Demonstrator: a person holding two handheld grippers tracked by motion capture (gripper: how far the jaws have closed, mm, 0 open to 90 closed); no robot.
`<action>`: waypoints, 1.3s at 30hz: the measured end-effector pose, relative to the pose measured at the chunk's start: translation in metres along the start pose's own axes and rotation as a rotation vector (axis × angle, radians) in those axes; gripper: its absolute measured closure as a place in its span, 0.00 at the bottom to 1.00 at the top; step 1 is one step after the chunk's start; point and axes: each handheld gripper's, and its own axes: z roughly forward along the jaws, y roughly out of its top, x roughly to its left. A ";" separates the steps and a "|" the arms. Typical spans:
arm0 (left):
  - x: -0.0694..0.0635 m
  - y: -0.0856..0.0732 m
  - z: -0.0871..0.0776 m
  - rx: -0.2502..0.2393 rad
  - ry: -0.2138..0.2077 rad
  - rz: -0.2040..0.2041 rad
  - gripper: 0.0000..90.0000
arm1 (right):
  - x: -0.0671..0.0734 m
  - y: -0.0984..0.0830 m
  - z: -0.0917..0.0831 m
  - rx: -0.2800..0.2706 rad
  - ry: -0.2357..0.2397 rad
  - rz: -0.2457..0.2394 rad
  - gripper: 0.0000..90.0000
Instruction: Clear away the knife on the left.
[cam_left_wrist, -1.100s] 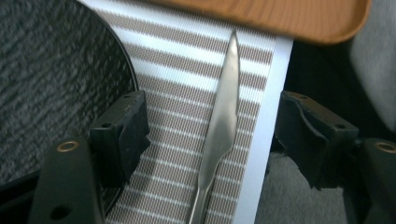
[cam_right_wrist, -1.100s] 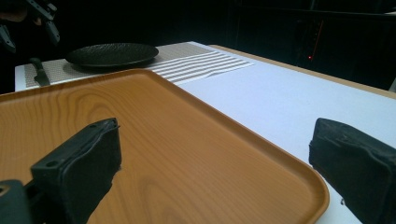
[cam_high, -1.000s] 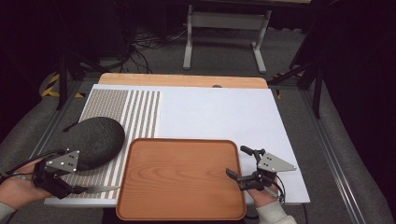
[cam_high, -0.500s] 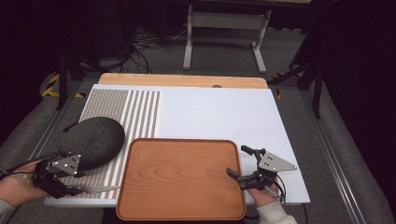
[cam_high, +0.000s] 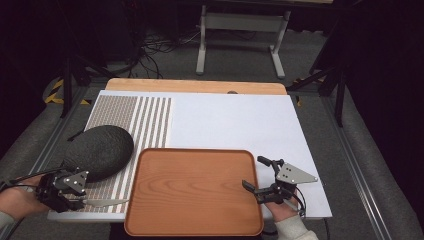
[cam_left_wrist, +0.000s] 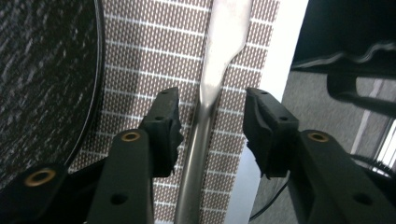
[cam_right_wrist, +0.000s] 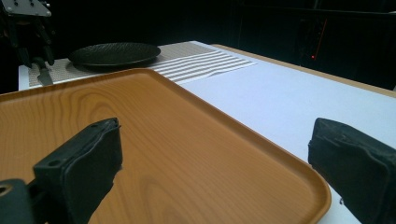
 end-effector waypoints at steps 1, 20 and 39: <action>0.000 0.000 0.001 0.008 0.005 0.002 0.66 | 0.000 0.000 0.000 0.000 0.000 -0.001 0.04; -0.003 0.004 0.006 0.117 0.062 0.128 0.88 | 0.001 0.000 0.000 -0.001 0.005 -0.006 0.04; -0.005 0.006 -0.002 0.140 0.102 0.102 0.89 | 0.000 0.000 0.000 -0.001 -0.003 -0.004 0.04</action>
